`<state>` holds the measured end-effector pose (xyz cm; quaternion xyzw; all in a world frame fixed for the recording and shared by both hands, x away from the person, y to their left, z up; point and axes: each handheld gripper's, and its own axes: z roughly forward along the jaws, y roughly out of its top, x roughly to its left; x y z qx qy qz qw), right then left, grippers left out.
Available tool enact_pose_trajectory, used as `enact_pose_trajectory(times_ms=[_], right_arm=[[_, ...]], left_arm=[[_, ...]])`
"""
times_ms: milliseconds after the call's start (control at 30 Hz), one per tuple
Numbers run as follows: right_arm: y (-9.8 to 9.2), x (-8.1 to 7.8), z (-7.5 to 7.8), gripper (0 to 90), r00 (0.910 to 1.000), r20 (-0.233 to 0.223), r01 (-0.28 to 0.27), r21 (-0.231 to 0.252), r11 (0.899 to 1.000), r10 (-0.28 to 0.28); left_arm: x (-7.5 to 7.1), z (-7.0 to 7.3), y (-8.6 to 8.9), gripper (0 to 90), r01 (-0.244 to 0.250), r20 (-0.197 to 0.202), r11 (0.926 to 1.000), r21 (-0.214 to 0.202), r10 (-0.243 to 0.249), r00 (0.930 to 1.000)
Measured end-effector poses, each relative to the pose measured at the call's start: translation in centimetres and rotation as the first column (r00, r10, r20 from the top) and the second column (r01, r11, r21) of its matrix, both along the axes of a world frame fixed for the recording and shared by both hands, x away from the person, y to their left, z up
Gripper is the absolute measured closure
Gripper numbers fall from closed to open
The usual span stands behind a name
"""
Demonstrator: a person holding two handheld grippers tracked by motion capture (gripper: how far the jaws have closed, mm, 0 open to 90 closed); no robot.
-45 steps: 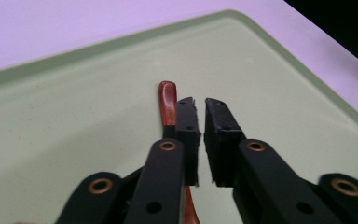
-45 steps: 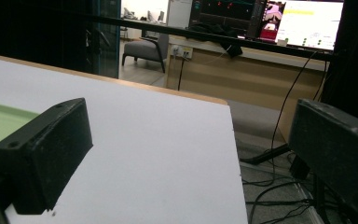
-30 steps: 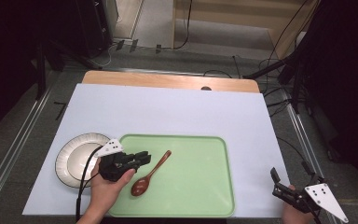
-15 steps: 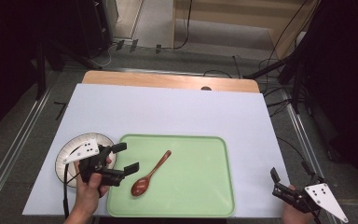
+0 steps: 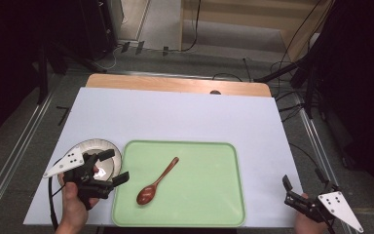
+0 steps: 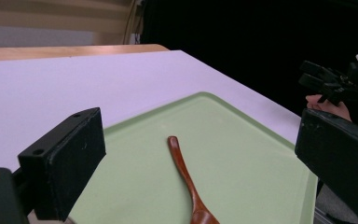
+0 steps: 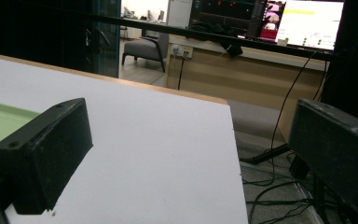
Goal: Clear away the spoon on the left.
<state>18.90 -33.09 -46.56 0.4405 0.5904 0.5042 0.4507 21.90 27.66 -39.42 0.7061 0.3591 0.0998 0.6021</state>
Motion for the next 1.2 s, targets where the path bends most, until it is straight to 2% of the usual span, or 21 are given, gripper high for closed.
enact_pose_trajectory(times_ms=[167, 300, 333, 433, 467, 667, 900, 1100, 1200], right_arm=[[0.0, 0.0, 0.0, 0.0, 1.0, 0.0, 0.0, 0.0, 1.0, 0.0], [0.0, 0.0, 0.0, 0.0, 1.0, 0.0, 0.001, 0.0, 1.0, -0.001], [0.0, 0.0, 0.0, 0.0, 1.0, 0.0, 0.002, -0.001, 1.0, -0.002], [0.0, 0.0, 0.0, 0.0, 1.0, 0.001, 0.002, -0.002, 1.0, -0.002], [0.1, 0.0, 0.0, 0.0, 1.0, 0.0, 0.002, -0.001, 1.0, -0.002], [0.0, 0.0, 0.0, 0.0, 1.0, 0.001, 0.004, 0.0, 1.0, -0.004], [0.0, 0.0, 0.0, 0.0, 1.0, 0.0, 0.003, 0.0, 1.0, -0.003], [0.0, -0.1, 0.0, 0.0, 1.0, 0.0, 0.005, 0.0, 1.0, -0.005], [0.0, -0.1, 0.0, 0.0, 1.0, 0.0, 0.006, -0.001, 1.0, -0.006]], left_arm=[[-0.6, -0.2, 1.4, 1.4, -0.035, -0.002, 0.9992, 0.021, 0.035, 0.9994], [-1.1, -0.4, 2.9, 1.4, -0.067, 0.003, 0.9976, 0.018, 0.066, 0.9978], [-1.4, -0.6, 3.6, 1.1, -0.078, 0.001, 0.9969, 0.006, 0.078, 0.9969], [-1.7, -0.8, 4.3, 0.0, -0.089, 0.002, 0.996, -0.004, 0.089, 0.996], [-1.9, -0.9, 4.8, 0.0, -0.11, 0.005, 0.9939, 0.013, 0.109, 0.994], [-2.7, -0.8, 6.1, 0.0, -0.129, 0.023, 0.9912, 0.027, 0.129, 0.9914], [-3.7, -1.3, 8.4, 0.0, -0.185, 0.027, 0.9825, 0.018, 0.185, 0.9824], [-4.4, -2.4, 10.5, 0.0, -0.268, 0.021, 0.9622, 0.049, 0.267, 0.9634], [-4.6, -2.7, 11.0, 0.0, -0.275, 0.017, 0.9597, 0.059, 0.274, 0.9614]])
